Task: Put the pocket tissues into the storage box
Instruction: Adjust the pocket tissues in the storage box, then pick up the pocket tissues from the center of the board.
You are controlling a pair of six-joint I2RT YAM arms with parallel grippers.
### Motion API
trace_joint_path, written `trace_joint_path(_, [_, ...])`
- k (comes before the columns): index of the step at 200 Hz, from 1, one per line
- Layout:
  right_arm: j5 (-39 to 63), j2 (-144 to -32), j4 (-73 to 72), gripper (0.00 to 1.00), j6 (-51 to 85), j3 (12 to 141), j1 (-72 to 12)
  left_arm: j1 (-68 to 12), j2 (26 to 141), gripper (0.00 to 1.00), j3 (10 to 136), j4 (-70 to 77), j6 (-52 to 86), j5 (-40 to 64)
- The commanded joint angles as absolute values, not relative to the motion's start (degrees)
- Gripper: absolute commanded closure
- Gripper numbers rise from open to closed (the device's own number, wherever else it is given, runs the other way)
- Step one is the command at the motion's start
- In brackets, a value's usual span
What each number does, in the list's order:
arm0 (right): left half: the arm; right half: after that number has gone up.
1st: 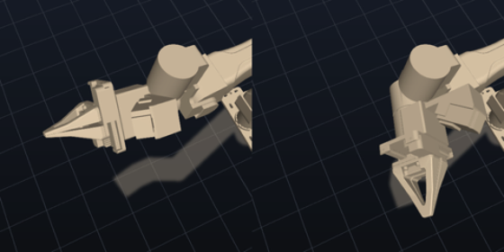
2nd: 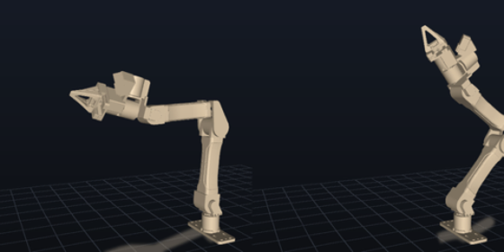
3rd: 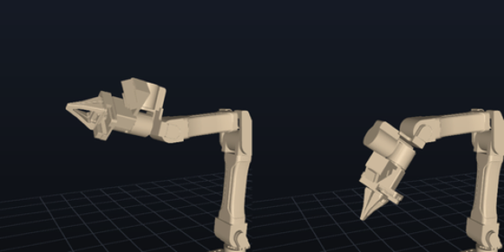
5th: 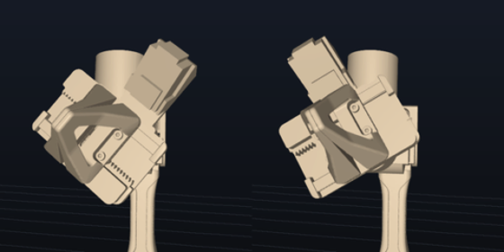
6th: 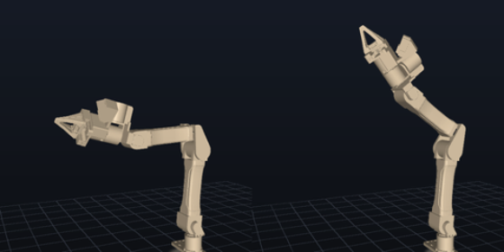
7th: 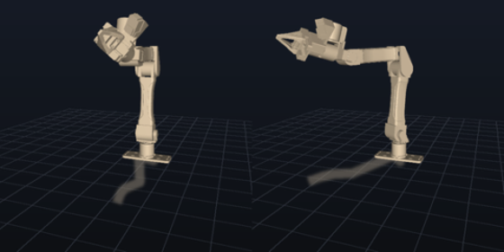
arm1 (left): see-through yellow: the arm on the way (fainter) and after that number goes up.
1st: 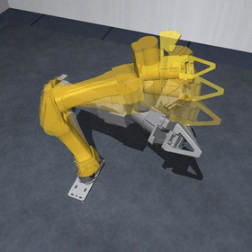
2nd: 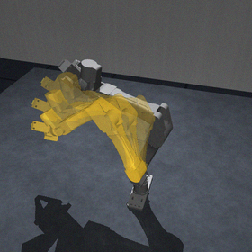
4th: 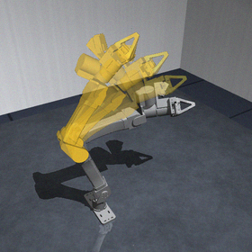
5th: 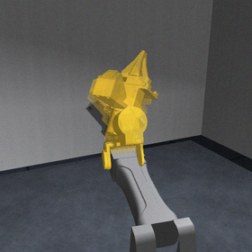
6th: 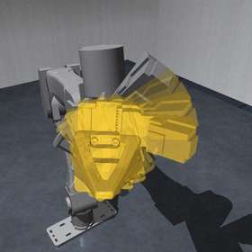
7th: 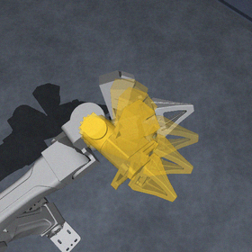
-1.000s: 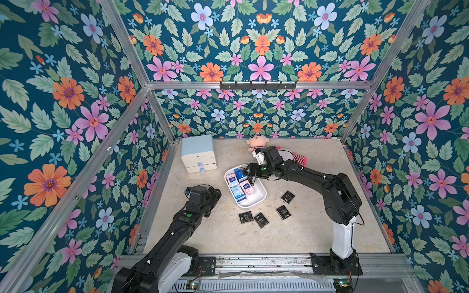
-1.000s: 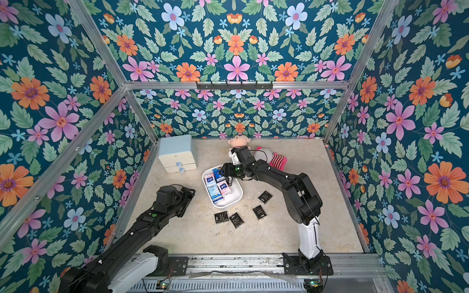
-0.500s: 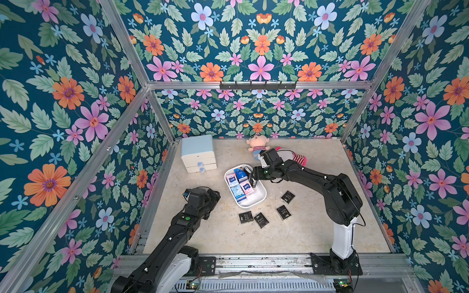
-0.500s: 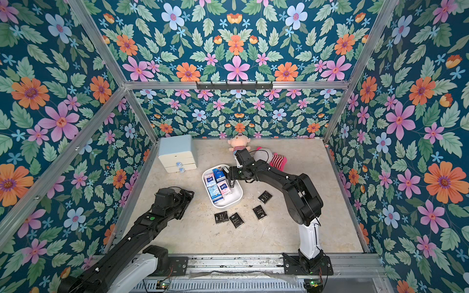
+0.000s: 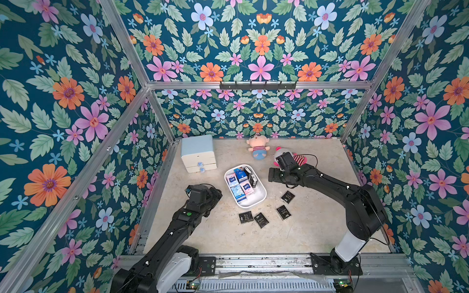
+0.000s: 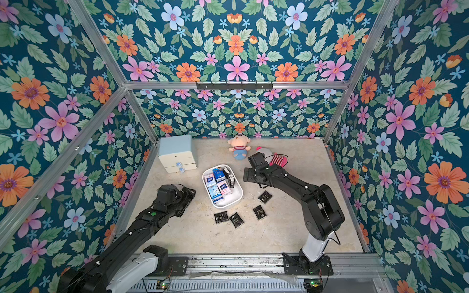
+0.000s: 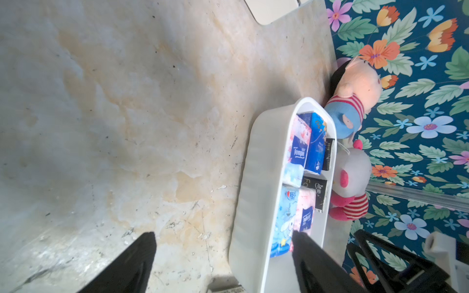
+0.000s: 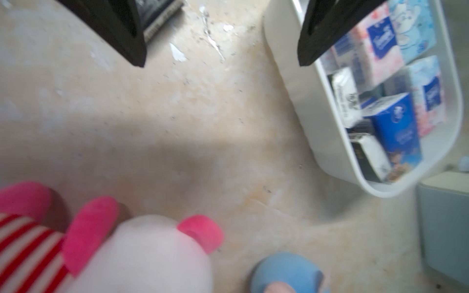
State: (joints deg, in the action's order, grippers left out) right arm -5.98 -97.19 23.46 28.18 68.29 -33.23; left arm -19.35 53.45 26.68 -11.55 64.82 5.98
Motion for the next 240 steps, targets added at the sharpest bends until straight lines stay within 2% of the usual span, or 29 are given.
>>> trace_joint_path(1, [-7.7,-93.8,26.5,0.01,31.4,63.8,-30.6,-20.8,55.4,0.11,27.8,-10.9,63.3,5.0])
trace_joint_path(23, [-5.2,-90.8,26.1,0.01,33.0,58.8,-27.7,-22.5,58.5,0.11,29.3,-9.9,62.4,4.6])
trace_joint_path(65, [-2.5,-87.5,24.9,0.03,38.9,54.0,-27.6,-22.9,63.3,0.10,32.4,-9.5,60.3,5.1])
trace_joint_path(123, [3.1,-91.2,19.9,0.09,46.3,50.6,-27.7,-22.8,66.0,0.10,33.9,-8.6,59.4,4.3])
trace_joint_path(151, [2.1,-92.6,19.0,0.12,47.2,50.5,-27.7,-22.8,65.4,0.10,32.9,-8.6,59.9,3.8])
trace_joint_path(160, [1.8,-93.1,18.9,0.15,46.9,50.6,-27.7,-22.8,65.0,0.10,32.5,-8.6,60.0,3.6])
trace_joint_path(188, [2.3,-94.4,18.7,0.39,45.8,51.2,-27.7,-22.7,63.9,0.10,31.8,-8.8,60.4,3.1])
trace_joint_path(208, [2.3,-97.1,18.7,0.47,45.0,51.6,-27.7,-22.5,63.9,0.09,32.0,-8.9,60.2,3.0])
trace_joint_path(240, [1.2,-96.9,19.7,0.53,42.3,53.3,-27.8,-22.4,64.2,0.09,32.3,-8.7,60.4,3.0])
